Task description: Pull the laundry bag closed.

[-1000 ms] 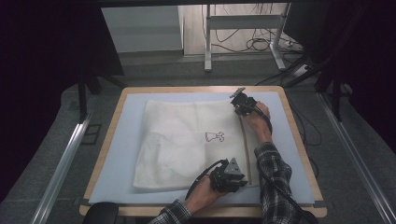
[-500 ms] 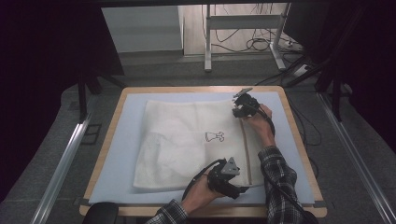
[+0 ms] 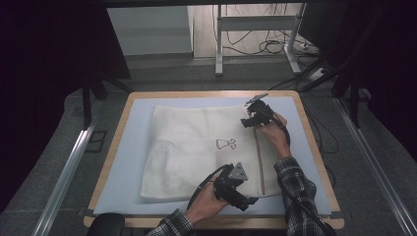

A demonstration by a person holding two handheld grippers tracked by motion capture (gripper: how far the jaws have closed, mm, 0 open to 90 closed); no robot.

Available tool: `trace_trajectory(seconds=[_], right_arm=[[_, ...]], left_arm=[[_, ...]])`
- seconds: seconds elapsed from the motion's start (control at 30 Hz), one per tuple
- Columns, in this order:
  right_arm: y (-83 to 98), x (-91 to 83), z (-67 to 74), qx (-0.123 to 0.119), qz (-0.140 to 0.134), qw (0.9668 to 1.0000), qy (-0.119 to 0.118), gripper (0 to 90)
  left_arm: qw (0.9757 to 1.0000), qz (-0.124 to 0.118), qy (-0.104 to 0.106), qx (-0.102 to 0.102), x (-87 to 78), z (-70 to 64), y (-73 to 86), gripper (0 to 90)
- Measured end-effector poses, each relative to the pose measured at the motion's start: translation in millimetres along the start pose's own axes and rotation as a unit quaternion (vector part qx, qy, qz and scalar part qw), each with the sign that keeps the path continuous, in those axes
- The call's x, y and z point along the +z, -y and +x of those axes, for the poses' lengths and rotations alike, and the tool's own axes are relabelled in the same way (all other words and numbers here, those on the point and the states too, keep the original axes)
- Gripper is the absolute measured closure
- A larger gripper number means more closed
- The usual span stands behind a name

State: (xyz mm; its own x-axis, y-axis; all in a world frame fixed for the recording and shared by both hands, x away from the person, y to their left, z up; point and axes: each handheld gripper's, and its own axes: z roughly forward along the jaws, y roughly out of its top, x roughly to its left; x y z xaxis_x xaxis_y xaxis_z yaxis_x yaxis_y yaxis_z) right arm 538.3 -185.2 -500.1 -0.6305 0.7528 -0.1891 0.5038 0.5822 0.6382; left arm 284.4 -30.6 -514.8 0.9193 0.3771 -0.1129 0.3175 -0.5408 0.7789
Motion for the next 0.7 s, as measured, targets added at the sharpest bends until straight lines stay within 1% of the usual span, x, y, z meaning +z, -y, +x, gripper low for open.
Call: trace_trajectory(seconds=[0.03, 0.1, 0.17, 0.2, 0.33, 0.37, 0.4, 0.43, 0.5, 0.53, 0.57, 0.6, 0.67, 0.7], right_arm=[[0.6, -0.9, -0.1, 0.004, 0.000, 1.0000, -0.003, 17.6], [1.7, -1.4, 0.4, 0.008, 0.000, 0.9999, -0.006, 14.6], [2.7, -0.6, 1.3, 0.012, 0.005, 0.9998, -0.017, 8.9], [3.3, -0.4, 2.4, 0.013, 0.004, 0.9996, -0.025, 7.6], [3.1, -1.9, 7.9, 0.014, 0.000, 0.9991, -0.039, 4.8], [2.6, -3.1, 9.8, 0.015, -0.001, 0.9991, -0.041, 4.5], [2.2, -4.2, 11.0, 0.016, -0.001, 0.9989, -0.045, 4.2], [1.8, -6.0, 12.8, 0.018, -0.003, 0.9983, -0.056, 3.6], [1.5, -8.8, 15.7, 0.017, -0.002, 0.9977, -0.065, 2.6], [1.6, -10.3, 17.7, 0.016, -0.001, 0.9976, -0.067, 1.9], [2.0, -11.9, 19.2, 0.013, -0.001, 0.9976, -0.068, 1.4], [2.6, -13.8, 20.6, 0.013, -0.004, 0.9976, -0.068, 0.8], [4.4, -18.8, 20.8, 0.020, -0.010, 0.9974, -0.068, 0.5], [5.5, -21.2, 20.2, 0.023, -0.015, 0.9973, -0.069, 0.5]], left_arm=[[1.0000, 0.001, -0.001, 0.003, -1.9, -0.4, 0.5, 5.0], [0.9999, -0.007, -0.007, 0.008, -6.9, -2.3, 3.5, 4.4], [0.9998, -0.011, -0.008, 0.012, -10.6, -3.6, 6.4, 3.7], [0.9998, -0.012, -0.010, 0.015, -12.3, -4.3, 7.6, 3.3], [0.9994, -0.017, -0.016, 0.024, -19.1, -5.3, 10.9, 2.7], [0.9993, -0.014, -0.016, 0.029, -20.7, -4.5, 11.4, 2.7], [0.9994, -0.018, -0.013, 0.026, -21.6, -4.4, 12.5, 2.8], [0.9995, -0.016, -0.011, 0.027, -22.9, -3.9, 13.4, 2.9], [0.9995, -0.012, -0.009, 0.029, -24.7, -2.8, 14.7, 3.1], [0.9996, -0.014, -0.007, 0.025, -25.1, -2.9, 15.4, 3.1], [0.9995, -0.010, -0.006, 0.028, -26.6, -2.0, 15.8, 3.1], [0.9996, -0.018, -0.004, 0.022, -27.5, -2.3, 16.5, 3.0], [0.9996, -0.021, -0.003, 0.020, -30.0, -1.6, 16.8, 3.0], [0.9995, -0.020, -0.003, 0.023, -31.7, -0.8, 16.8, 3.0]])
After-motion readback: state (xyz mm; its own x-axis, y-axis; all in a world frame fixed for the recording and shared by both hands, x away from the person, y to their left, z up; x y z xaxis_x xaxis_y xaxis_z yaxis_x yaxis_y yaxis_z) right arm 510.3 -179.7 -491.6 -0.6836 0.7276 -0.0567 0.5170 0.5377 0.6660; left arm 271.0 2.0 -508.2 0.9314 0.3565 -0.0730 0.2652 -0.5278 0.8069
